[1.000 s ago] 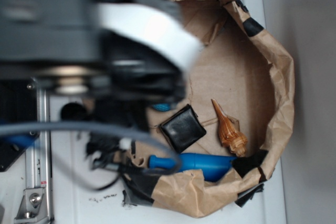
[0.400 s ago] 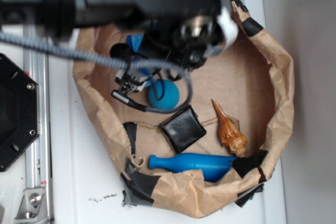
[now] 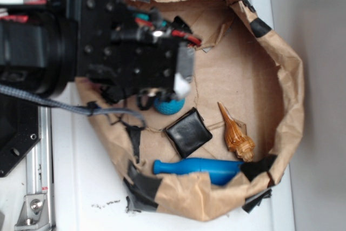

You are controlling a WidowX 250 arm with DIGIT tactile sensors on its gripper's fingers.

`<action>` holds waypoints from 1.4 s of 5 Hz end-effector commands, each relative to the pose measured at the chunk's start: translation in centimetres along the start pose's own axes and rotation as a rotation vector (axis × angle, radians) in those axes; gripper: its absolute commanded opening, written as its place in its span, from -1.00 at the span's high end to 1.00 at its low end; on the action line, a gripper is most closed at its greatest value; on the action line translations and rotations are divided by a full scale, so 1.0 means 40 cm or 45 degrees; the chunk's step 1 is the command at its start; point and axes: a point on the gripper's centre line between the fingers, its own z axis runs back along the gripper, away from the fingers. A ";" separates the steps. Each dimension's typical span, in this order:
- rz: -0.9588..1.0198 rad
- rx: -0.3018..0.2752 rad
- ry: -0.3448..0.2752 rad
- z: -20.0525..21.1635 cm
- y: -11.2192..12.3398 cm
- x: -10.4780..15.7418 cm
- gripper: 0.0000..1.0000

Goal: Grab the blue sponge.

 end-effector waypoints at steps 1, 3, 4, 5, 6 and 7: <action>-0.028 0.052 -0.114 -0.020 0.018 -0.009 -1.00; 0.041 0.056 -0.064 -0.059 0.025 0.017 -1.00; 0.128 0.024 -0.025 -0.067 0.036 0.011 1.00; 0.129 -0.051 -0.087 -0.046 0.036 0.000 1.00; 0.230 -0.017 -0.164 0.010 0.035 -0.019 1.00; 0.400 0.020 -0.287 0.136 0.035 -0.025 1.00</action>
